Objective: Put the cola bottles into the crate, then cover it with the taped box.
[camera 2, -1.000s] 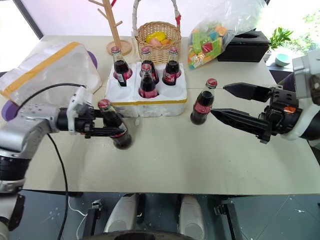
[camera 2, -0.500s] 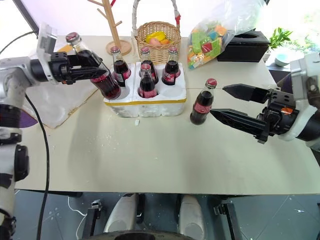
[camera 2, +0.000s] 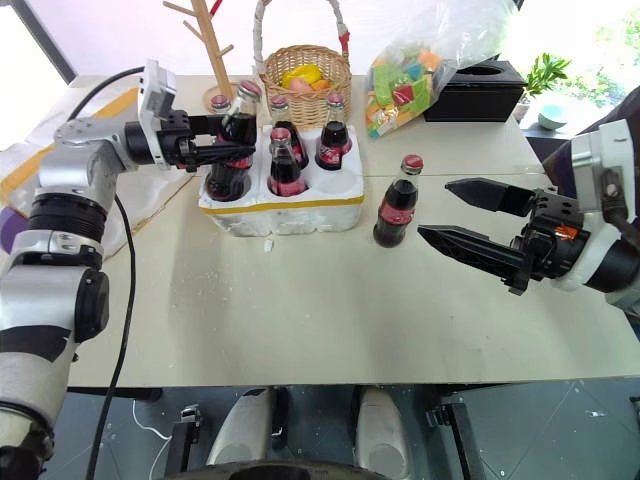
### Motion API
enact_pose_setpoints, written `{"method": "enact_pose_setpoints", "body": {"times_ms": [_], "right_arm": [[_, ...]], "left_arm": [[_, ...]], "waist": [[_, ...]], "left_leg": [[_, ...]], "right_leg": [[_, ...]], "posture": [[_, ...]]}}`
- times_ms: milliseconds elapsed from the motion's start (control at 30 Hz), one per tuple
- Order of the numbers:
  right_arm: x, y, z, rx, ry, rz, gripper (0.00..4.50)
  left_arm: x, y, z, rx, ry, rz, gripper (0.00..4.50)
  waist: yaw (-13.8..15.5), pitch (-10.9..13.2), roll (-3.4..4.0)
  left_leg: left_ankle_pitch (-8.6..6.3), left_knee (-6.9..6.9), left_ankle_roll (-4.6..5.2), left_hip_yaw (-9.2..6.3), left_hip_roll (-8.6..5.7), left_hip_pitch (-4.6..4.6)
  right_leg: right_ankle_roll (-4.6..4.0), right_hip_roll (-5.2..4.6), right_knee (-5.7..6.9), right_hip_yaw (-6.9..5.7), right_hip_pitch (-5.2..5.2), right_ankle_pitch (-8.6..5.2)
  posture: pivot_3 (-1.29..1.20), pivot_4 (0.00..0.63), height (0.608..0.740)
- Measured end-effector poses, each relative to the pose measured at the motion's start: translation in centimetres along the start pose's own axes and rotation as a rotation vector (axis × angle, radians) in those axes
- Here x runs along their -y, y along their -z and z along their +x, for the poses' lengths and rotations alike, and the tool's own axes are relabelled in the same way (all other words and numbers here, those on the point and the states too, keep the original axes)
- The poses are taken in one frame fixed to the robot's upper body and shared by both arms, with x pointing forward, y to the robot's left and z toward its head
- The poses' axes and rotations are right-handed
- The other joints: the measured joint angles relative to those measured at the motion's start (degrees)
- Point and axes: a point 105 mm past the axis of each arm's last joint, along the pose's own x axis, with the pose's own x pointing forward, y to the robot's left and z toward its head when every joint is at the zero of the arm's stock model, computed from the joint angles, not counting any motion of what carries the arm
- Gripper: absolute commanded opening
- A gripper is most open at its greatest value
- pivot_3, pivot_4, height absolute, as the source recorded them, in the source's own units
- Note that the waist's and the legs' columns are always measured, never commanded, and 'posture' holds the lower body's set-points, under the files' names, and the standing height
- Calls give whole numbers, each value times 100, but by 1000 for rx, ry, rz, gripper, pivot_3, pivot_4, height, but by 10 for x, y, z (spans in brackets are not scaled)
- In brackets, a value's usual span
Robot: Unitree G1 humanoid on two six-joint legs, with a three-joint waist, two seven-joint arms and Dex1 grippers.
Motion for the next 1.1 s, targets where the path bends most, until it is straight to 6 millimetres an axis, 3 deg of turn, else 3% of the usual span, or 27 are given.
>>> {"method": "enact_pose_setpoints", "body": {"times_ms": [467,533,767,1100], "right_arm": [[6,-4,3,10,31,-19,4500],[6,-6,4,14,26,-22,4500],[10,-12,5,37,38,-23,4500],[11,-11,6,33,46,-18,4500]], "left_arm": [[-7,-3,-14,34,-50,-76,2706],[-7,-5,-17,31,-50,-66,2408],[-8,-7,-19,34,-54,-73,2408],[-14,-8,-37,167,-139,-177,2408]], "waist": [[-84,0,-1],[-84,0,-1],[-87,0,-1],[-70,1,-2]], "left_leg": [[-1,-29,2,-2,4,1],[-1,-29,2,-2,4,1],[-1,-30,2,-2,5,1],[-1,-29,1,-2,5,-3]], "right_leg": [[1,9,-3,1,-11,-1],[0,9,-3,1,-11,-1],[0,11,-3,1,-12,-1],[1,10,-4,1,-14,-1]], "posture": [[0,150,740],[0,150,740],[0,150,740],[0,150,740]]}}
